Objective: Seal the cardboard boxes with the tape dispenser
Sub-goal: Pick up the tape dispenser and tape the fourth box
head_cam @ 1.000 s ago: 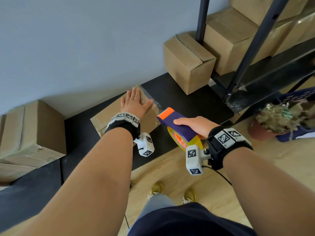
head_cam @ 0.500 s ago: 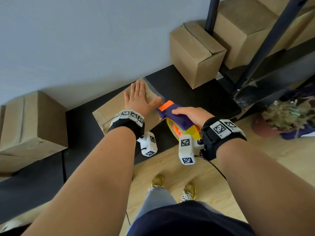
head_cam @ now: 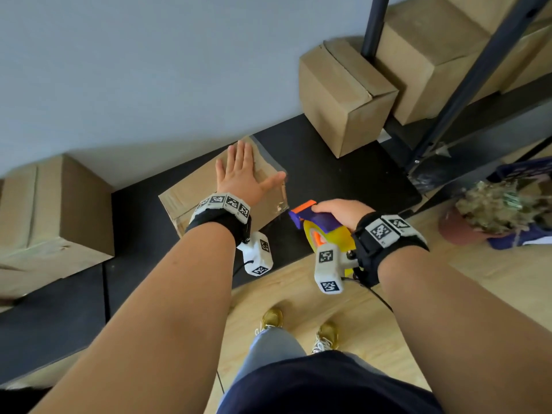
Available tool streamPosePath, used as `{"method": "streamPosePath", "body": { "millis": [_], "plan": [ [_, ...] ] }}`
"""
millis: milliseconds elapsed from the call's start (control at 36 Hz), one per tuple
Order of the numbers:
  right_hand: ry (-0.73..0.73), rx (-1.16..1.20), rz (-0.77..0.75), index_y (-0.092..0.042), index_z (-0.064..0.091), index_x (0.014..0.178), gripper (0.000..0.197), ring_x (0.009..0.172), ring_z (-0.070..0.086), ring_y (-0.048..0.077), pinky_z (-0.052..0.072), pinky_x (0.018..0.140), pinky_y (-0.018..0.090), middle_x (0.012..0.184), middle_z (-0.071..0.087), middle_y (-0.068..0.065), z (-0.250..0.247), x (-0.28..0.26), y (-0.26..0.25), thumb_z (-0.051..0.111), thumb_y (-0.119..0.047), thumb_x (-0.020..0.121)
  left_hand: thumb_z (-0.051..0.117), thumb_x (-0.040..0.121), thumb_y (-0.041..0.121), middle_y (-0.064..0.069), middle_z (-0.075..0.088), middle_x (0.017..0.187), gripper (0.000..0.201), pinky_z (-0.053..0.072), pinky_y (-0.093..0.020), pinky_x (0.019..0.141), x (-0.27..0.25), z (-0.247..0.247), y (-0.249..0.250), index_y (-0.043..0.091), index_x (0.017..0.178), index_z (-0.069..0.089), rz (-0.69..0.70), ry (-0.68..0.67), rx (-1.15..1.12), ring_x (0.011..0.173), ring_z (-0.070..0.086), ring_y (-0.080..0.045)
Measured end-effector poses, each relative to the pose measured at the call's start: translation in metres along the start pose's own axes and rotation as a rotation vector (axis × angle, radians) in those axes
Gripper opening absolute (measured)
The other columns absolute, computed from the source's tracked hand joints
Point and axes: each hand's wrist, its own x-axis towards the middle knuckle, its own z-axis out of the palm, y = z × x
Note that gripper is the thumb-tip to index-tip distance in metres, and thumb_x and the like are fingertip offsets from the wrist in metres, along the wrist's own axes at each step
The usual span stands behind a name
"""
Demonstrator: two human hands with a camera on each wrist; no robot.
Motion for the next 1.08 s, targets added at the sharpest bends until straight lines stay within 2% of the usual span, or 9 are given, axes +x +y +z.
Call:
{"method": "streamPosePath", "body": {
  "millis": [167, 333, 472, 556, 639, 778, 889, 1000, 1083],
  "plan": [
    [0.115, 0.089, 0.015, -0.013, 0.069, 0.105, 0.048, 0.106, 0.064, 0.03, 0.046, 0.103, 0.043, 0.114, 0.068, 0.013, -0.006, 0.014, -0.001, 0.069, -0.053, 0.079, 0.04, 0.072, 0.084, 0.002, -0.014, 0.16, 0.116, -0.011, -0.046, 0.118, -0.004, 0.005, 0.002, 0.017, 0.153, -0.008, 0.002, 0.06, 0.027, 0.146, -0.019, -0.015],
    [0.273, 0.081, 0.017, -0.006, 0.061, 0.122, 0.066, 0.105, 0.061, 0.03, 0.04, 0.081, 0.032, 0.117, 0.064, 0.012, -0.013, 0.026, -0.008, 0.071, -0.055, 0.079, 0.042, 0.077, 0.076, 0.003, -0.01, 0.161, 0.108, -0.007, -0.047, 0.118, -0.006, 0.004, 0.005, 0.018, 0.154, -0.005, 0.007, 0.093, 0.033, 0.147, -0.015, -0.016],
    [0.255, -0.103, -0.031, -0.008, 0.056, 0.093, 0.031, 0.077, 0.053, 0.026, 0.036, 0.065, 0.03, 0.097, 0.058, 0.012, -0.006, 0.032, -0.022, 0.061, -0.037, 0.083, 0.039, 0.076, 0.075, 0.002, -0.009, 0.161, 0.106, -0.007, -0.047, 0.119, -0.009, 0.008, 0.006, 0.017, 0.154, -0.005, 0.008, 0.136, 0.022, 0.147, -0.015, -0.016],
    [0.281, -0.277, -0.029, -0.012, 0.053, 0.113, 0.037, 0.091, 0.054, 0.028, 0.041, 0.077, 0.033, 0.099, 0.056, 0.009, 0.001, 0.04, -0.024, 0.059, -0.038, 0.087, 0.036, 0.077, 0.075, 0.002, -0.009, 0.161, 0.105, -0.006, -0.047, 0.119, -0.009, 0.011, 0.006, 0.017, 0.154, -0.004, 0.003, 0.163, 0.034, 0.147, -0.014, -0.016],
    [0.31, -0.397, -0.078, -0.017, 0.051, 0.126, 0.043, 0.084, 0.053, 0.025, 0.041, 0.075, 0.034, 0.079, 0.053, 0.001, 0.009, 0.051, -0.021, 0.061, -0.039, 0.091, 0.038, 0.077, 0.075, 0.0, -0.006, 0.161, 0.104, -0.004, -0.048, 0.119, -0.009, 0.013, 0.006, 0.016, 0.154, -0.002, 0.009, 0.192, 0.032, 0.147, -0.012, -0.017],
    [0.305, -0.568, -0.102, -0.009, 0.054, 0.1, 0.029, 0.062, 0.052, 0.019, 0.042, 0.065, 0.032, 0.072, 0.054, 0.005, 0.019, 0.061, -0.018, 0.062, -0.036, 0.093, 0.049, 0.073, 0.071, -0.004, 0.019, 0.156, 0.099, 0.006, -0.043, 0.12, -0.012, 0.011, 0.008, 0.014, 0.149, 0.021, 0.015, 0.303, 0.001, 0.145, 0.013, -0.025],
    [0.291, -0.644, -0.066, -0.005, 0.053, 0.109, 0.038, 0.078, 0.058, 0.025, 0.04, 0.067, 0.031, 0.082, 0.054, 0.003, 0.027, 0.072, -0.016, 0.066, -0.036, 0.091, 0.049, 0.068, 0.074, -0.003, 0.036, 0.137, 0.091, 0.025, -0.04, 0.113, -0.012, 0.011, 0.009, 0.018, 0.138, 0.035, -0.005, 0.353, 0.03, 0.128, 0.033, -0.026],
    [0.266, -0.713, 0.004, -0.006, 0.051, 0.092, 0.045, 0.071, 0.057, 0.022, 0.046, 0.072, 0.032, 0.072, 0.052, 0.004, 0.036, 0.079, -0.014, 0.067, -0.049, 0.089, 0.049, 0.068, 0.074, 0.0, 0.041, 0.128, 0.082, 0.031, -0.038, 0.105, -0.014, 0.013, 0.009, 0.02, 0.13, 0.041, 0.006, 0.379, 0.033, 0.119, 0.038, -0.024],
    [0.219, -0.676, 0.015, -0.007, 0.048, 0.126, 0.061, 0.105, 0.06, 0.026, 0.045, 0.089, 0.033, 0.102, 0.057, 0.009, 0.035, 0.081, -0.016, 0.07, -0.048, 0.086, 0.052, 0.07, 0.072, 0.001, 0.043, 0.128, 0.078, 0.031, -0.037, 0.104, -0.015, 0.012, 0.008, 0.022, 0.129, 0.042, 0.024, 0.379, 0.037, 0.118, 0.039, -0.023]
  ]
}}
